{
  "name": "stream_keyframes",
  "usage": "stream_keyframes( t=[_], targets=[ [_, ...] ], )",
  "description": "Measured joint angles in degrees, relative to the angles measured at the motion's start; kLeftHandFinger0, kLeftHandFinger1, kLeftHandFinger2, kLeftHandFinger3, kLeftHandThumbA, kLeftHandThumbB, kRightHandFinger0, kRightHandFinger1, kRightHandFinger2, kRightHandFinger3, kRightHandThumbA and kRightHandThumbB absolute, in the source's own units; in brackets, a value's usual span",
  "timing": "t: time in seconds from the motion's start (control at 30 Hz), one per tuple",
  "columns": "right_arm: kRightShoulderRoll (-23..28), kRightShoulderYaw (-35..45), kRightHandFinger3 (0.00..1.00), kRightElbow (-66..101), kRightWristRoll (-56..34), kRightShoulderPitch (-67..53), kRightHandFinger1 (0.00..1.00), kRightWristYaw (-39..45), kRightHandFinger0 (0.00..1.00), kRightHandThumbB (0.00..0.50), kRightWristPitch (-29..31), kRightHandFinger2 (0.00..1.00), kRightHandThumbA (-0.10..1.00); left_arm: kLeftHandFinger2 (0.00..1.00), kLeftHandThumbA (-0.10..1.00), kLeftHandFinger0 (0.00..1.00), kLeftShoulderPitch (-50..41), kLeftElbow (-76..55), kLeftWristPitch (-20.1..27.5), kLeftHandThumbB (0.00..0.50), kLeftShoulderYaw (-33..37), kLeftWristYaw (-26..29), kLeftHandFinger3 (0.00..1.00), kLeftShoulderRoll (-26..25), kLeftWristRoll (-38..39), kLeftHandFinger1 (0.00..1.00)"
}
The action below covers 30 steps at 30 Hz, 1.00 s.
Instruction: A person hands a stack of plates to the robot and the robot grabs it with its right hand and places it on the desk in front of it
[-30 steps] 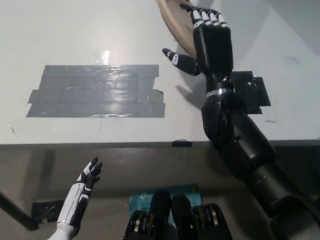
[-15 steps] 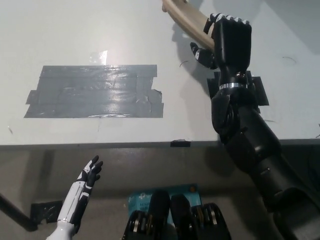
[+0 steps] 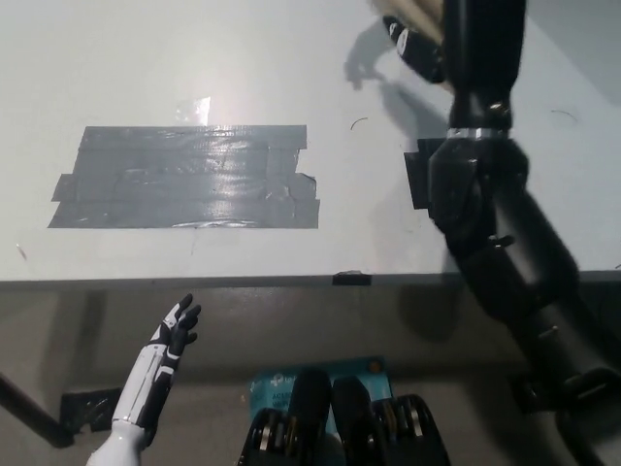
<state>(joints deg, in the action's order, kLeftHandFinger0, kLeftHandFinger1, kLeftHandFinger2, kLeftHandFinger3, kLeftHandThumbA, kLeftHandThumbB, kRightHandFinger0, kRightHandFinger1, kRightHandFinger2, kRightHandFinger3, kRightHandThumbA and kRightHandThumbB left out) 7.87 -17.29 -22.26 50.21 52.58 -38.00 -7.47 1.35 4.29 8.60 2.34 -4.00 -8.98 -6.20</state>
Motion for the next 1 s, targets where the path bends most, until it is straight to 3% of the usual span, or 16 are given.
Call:
stream_keyframes(
  t=[0.1,0.17,0.33,0.4,0.47,0.53,0.6,0.67,0.87,1.0],
  targets=[
    [2.8,-0.4,0.30,6.1,1.6,-0.1,0.00,1.7,0.00,0.001,-0.3,0.19,1.00,1.00,1.00,0.94,0.1,0.0,-0.1,0.161,0.0,-0.1,1.00,-0.1,0.0,1.00],
    [4.8,-0.5,0.33,10.0,2.5,-0.1,0.00,3.1,0.00,0.003,-0.3,0.20,0.91,1.00,1.00,0.92,0.1,0.0,-0.3,0.161,0.0,-0.2,1.00,-0.2,0.1,1.00],
    [10.5,-1.1,0.24,14.8,4.8,-0.1,0.00,6.3,0.00,0.032,0.4,0.11,0.91,1.00,1.00,0.90,0.4,0.0,-0.6,0.155,0.0,-0.5,1.00,-0.3,0.1,1.00],
    [12.7,-1.3,0.24,15.8,5.5,-0.5,0.00,7.8,0.00,0.042,0.8,0.12,0.86,1.00,1.00,0.90,0.6,0.0,-0.6,0.154,0.0,-0.5,1.00,-0.3,0.1,0.99],
    [14.3,-1.4,0.29,16.1,6.0,-1.1,0.00,8.6,0.00,0.005,1.4,0.16,0.90,1.00,1.00,0.89,0.6,0.0,-0.7,0.161,0.0,-0.5,1.00,-0.3,0.1,0.99],
    [16.2,-1.9,0.23,16.0,6.3,-2.1,0.00,9.7,0.00,0.000,2.4,0.18,0.87,1.00,1.00,0.89,0.8,0.0,-0.8,0.156,-0.1,-0.6,1.00,-0.3,0.2,0.98],
    [17.6,-2.6,0.17,15.2,7.0,-2.9,0.00,9.9,0.00,0.032,3.3,0.14,0.88,1.00,1.00,0.88,0.8,0.0,-0.8,0.150,-0.1,-0.7,1.00,-0.4,0.2,0.97],
    [18.8,-3.4,0.14,13.7,7.8,-3.7,0.00,9.9,0.00,0.047,4.1,0.12,0.75,1.00,1.00,0.88,0.9,0.0,-0.9,0.154,-0.1,-0.7,1.00,-0.4,0.2,0.97],
    [20.8,-7.3,0.02,6.0,10.4,-6.4,0.00,9.5,0.00,0.084,7.2,0.02,0.70,1.00,1.00,0.84,1.0,0.0,-1.0,0.130,-0.2,-0.8,1.00,-0.5,0.2,0.94],
    [21.4,-11.3,0.02,-1.0,12.8,-6.6,0.00,7.8,0.00,0.099,9.3,0.00,0.73,1.00,1.00,0.86,1.0,0.0,-1.0,0.121,-0.2,-0.8,1.00,-0.7,0.2,0.94]
  ],
)
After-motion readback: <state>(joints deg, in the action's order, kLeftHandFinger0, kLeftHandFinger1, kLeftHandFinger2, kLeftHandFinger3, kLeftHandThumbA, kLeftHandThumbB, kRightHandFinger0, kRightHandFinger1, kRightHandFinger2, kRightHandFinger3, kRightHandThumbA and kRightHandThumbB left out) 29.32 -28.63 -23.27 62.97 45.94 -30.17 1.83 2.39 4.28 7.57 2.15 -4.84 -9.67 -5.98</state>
